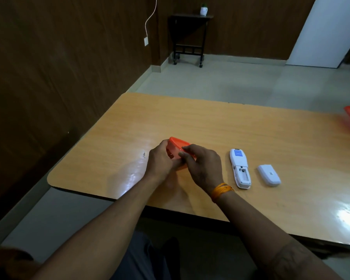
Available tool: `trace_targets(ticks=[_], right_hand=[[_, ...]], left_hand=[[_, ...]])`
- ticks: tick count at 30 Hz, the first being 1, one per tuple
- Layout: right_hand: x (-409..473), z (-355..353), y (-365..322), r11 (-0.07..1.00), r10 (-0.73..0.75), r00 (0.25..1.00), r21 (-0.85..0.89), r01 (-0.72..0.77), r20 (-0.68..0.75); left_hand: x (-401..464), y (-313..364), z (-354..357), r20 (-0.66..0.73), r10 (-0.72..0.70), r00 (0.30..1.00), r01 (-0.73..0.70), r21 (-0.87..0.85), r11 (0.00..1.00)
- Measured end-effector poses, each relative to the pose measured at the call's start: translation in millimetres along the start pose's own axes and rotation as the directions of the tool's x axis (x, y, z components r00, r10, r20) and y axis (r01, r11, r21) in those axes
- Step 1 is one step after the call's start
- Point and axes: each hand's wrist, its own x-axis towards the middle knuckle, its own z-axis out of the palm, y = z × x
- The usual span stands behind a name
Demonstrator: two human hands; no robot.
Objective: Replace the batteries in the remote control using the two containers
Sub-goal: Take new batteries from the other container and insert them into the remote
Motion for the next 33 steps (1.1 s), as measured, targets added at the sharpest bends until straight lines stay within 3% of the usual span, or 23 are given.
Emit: trace_targets(ticks=[4, 10, 19, 27, 33], right_hand=[[11.0, -5.3, 3.1, 0.996, 0.063, 0.998, 0.056, -0.063, -0.005], [3.3, 5.8, 5.0, 0.998, -0.066, 0.998, -0.023, 0.066, 0.023], [14.8, 11.4, 9.2, 0.999, -0.049, 0.998, -0.008, 0.049, -0.035], [46.4, -4.7, 17.4, 0.97, 0.232, 0.958, 0.117, -0.214, -0.171], [40.2, -14.6, 41.9, 0.879, 0.459, 0.858, 0.259, -0.4, -0.231]], left_hand=[[-1.8, -0.3, -2.4, 0.004, 0.014, 1.0, -0.014, 0.002, 1.0], [-1.3, -9.1, -7.6, -0.003, -0.005, 1.0, 0.005, -0.02, 1.0], [4.4, -18.5, -10.0, 0.013, 0.011, 1.0, -0.01, -0.04, 0.999], [2.5, -32.8, -23.9, 0.035, -0.063, 0.997, 0.065, -0.065, 0.996], [3.9, -36.5, -21.8, -0.017, -0.067, 0.998, 0.069, 0.161, 0.985]])
